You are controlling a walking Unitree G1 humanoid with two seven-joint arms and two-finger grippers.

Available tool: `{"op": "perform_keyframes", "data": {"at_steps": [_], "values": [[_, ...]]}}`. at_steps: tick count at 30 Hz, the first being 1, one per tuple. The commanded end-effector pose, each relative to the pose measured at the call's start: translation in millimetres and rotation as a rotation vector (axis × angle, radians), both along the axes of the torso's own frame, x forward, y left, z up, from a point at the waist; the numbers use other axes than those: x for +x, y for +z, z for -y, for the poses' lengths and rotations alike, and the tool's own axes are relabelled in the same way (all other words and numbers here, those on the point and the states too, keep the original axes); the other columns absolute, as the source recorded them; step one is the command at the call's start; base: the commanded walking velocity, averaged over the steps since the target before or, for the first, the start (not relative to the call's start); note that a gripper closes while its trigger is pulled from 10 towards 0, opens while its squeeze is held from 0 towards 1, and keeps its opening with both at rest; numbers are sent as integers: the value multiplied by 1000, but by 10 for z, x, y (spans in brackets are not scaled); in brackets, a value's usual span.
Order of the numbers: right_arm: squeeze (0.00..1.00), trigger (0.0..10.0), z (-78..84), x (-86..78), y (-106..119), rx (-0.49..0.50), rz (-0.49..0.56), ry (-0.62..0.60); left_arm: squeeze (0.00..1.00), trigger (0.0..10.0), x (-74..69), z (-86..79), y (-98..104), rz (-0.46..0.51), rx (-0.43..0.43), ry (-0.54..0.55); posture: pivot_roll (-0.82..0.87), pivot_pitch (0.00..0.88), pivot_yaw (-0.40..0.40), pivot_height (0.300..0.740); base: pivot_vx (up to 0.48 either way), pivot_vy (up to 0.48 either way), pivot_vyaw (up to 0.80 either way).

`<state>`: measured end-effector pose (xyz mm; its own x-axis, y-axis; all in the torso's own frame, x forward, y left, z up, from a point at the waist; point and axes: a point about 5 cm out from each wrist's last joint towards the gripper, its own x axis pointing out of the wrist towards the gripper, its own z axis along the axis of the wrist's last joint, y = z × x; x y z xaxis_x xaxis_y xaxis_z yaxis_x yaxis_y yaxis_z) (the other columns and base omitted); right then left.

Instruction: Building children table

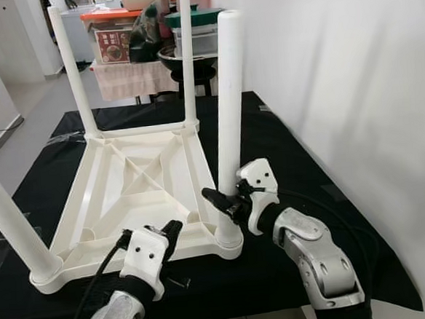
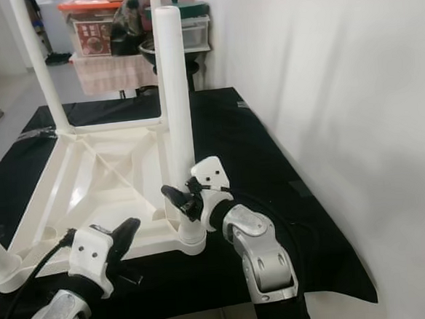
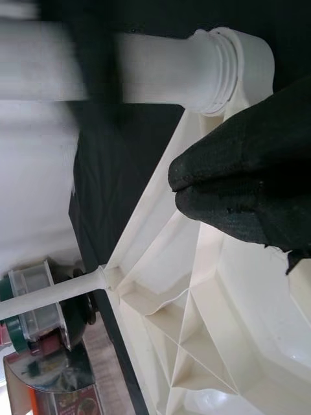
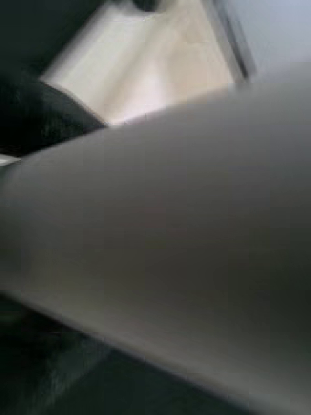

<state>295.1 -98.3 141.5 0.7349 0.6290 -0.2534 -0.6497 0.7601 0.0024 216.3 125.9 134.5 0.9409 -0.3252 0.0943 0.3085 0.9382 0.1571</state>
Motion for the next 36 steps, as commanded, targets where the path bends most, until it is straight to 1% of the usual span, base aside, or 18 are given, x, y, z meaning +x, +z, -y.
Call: {"op": "perform_keyframes", "data": {"at_steps": [1, 2, 3, 6, 8, 10, 12, 13, 18, 21, 22, 23, 25, 26, 29, 33, 35, 36], "values": [[1000, 10000, -8, 28, 28, 15, -8, 49, 0, 10000, 2, -15, -45, -22, 15, -4, -32, 0, -14, 740, 0, 0, 0], [1000, 10000, -9, 69, 95, 30, 20, 100, 0, 10000, 0, -10, -55, -28, 15, -12, -32, 0, -14, 740, 0, 0, 0], [1000, 10000, -9, 69, 95, 30, 20, 100, 0, 10000, 0, -10, -55, -28, 15, -12, -32, 0, -14, 740, 0, 0, 0], [1000, 10000, 77, 234, 254, 43, 112, 258, 0, 10000, -23, -44, -130, -60, 25, -18, -17, 0, -14, 740, 0, 0, 0], [1000, 10000, 77, 234, 254, 43, 112, 258, 0, 10000, -23, -44, -130, -60, 25, -18, -17, 0, -14, 740, 0, 0, 0], [1000, 10000, 151, 311, 322, 41, 129, 362, 0, 10000, -6, -112, -231, -90, 34, -3, 1, 0, -27, 740, 0, 0, 0], [1000, 10000, 180, 332, 337, 29, 133, 393, 0, 10000, 0, -134, -274, -102, 34, -1, 1, 0, -27, 740, 0, 0, 0], [0, 10000, 219, 374, 351, 19, 127, 429, 0, 10000, 6, -149, -341, -121, 33, -6, 5, 0, -34, 740, 0, 0, 0], [0, 10000, 288, 444, 320, 34, 57, 513, 0, 10000, -46, -162, -527, -163, 21, -35, 21, 0, -43, 740, 0, 0, 0], [0, 10000, 283, 485, 306, 27, 38, 544, 0, 10000, -72, -170, -567, -178, 1, -50, 27, 0, -44, 740, 0, 0, 0], [0, 9373, 273, 523, 305, 42, 28, 564, 0, 10000, -85, -181, -583, -182, -2, -55, 28, 0, -44, 740, 0, 0, 0], [0, 1294, 260, 565, 304, 79, 11, 580, 0, 10000, -101, -194, -603, -186, 2, -63, 30, 0, -47, 740, 0, 0, 0], [0, 1294, 260, 565, 304, 79, 11, 580, 0, 10000, -101, -194, -603, -186, 2, -63, 30, 0, -47, 740, 0, 0, 0], [0, 0, 258, 574, 292, 96, -4, 583, 0, 10000, -111, -199, -614, -189, 5, -68, 33, 0, -49, 740, 0, 0, 0], [0, 0, 314, 575, 179, 103, -41, 590, 0, 10000, -161, -211, -670, -200, 9, -84, 44, 0, -63, 740, 0, 0, 0], [0, 0, 371, 573, 127, 108, -30, 543, 0, 10000, -220, -203, -706, -205, 5, -85, 50, 0, -69, 740, 0, 0, 0], [0, 0, 423, 549, 70, 114, -5, 456, 0, 10000, -277, -177, -723, -212, 1, -92, 53, 0, -74, 740, 0, 0, 0], [0, 0, 423, 549, 70, 114, -5, 456, 0, 10000, -277, -177, -723, -212, 1, -92, 53, 0, -74, 740, 0, 0, 0]]}}
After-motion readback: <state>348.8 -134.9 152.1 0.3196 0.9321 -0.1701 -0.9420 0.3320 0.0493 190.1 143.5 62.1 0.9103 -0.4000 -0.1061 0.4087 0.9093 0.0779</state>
